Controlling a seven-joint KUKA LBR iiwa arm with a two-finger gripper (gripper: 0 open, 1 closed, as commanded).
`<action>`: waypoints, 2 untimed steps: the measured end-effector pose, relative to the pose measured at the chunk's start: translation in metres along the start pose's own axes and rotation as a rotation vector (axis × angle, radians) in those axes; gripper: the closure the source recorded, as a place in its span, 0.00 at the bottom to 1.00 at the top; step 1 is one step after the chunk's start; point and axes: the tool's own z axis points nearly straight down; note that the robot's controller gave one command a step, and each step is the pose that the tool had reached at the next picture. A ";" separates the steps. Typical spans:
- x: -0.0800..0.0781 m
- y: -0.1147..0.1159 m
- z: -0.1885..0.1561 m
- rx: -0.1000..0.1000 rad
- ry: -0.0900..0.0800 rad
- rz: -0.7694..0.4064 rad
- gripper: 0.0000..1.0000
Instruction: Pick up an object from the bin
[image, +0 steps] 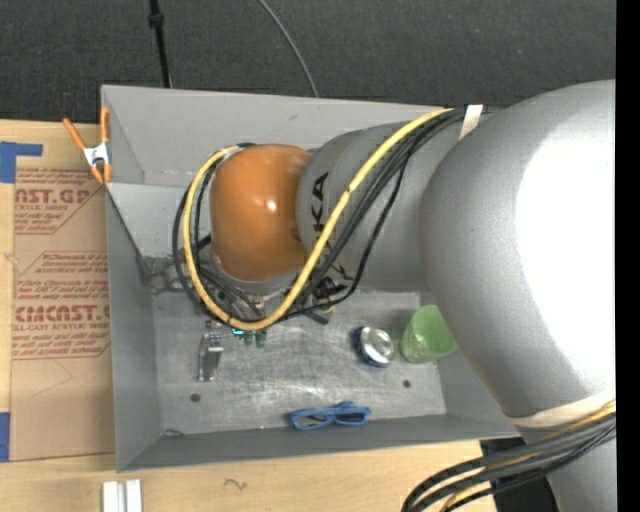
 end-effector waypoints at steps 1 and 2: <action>0.032 -0.126 0.033 0.004 -0.002 0.040 0.00; 0.039 -0.187 0.057 -0.001 -0.024 -0.486 0.00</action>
Offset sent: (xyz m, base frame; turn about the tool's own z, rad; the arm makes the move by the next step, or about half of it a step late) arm -0.0306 -0.1214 -0.0303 0.0329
